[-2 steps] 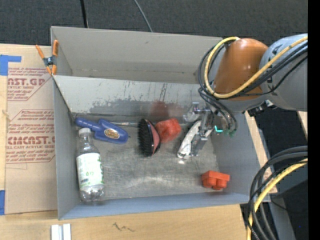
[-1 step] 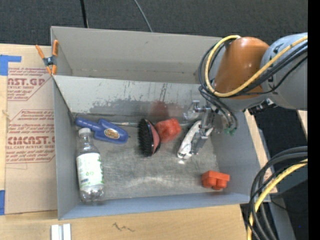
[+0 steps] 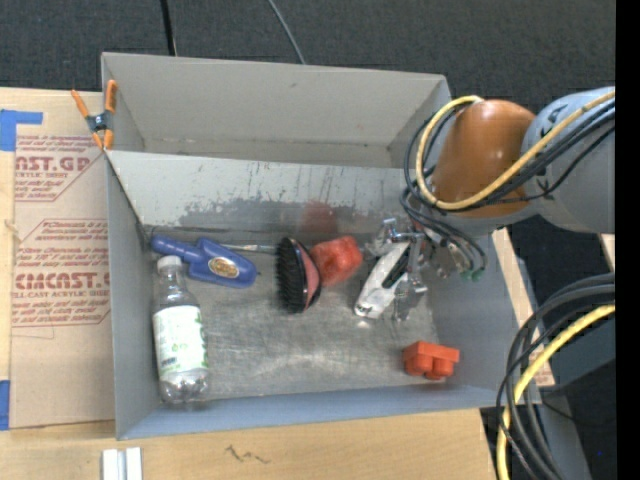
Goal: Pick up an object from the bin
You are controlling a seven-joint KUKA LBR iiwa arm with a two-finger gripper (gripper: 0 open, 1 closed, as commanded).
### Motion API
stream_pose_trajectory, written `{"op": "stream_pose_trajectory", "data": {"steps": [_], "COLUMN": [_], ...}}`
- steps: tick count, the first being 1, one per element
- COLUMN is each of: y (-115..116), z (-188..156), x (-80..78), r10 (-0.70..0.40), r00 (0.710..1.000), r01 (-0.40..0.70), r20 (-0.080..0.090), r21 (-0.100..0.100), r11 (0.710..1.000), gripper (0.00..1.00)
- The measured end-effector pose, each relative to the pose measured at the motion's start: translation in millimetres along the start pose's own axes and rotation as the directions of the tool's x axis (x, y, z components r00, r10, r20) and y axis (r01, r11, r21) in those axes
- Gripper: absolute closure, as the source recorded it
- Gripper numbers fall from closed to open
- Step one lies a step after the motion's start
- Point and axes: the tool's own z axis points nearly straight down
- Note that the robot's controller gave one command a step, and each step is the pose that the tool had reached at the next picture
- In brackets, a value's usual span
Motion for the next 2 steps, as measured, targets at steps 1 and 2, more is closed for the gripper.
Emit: {"op": "stream_pose_trajectory", "data": {"steps": [1, 2], "y": [-16, -26], "z": [49, -3], "x": [-6.2, 1.0], "r10": [-0.32, -0.222], "r00": [0.947, 0.975], "r01": [0.32, 0.222], "r20": [-0.007, -0.005], "r21": [-0.006, -0.004], "r11": [0.947, 0.975], "gripper": [0.0, 0.0]}}
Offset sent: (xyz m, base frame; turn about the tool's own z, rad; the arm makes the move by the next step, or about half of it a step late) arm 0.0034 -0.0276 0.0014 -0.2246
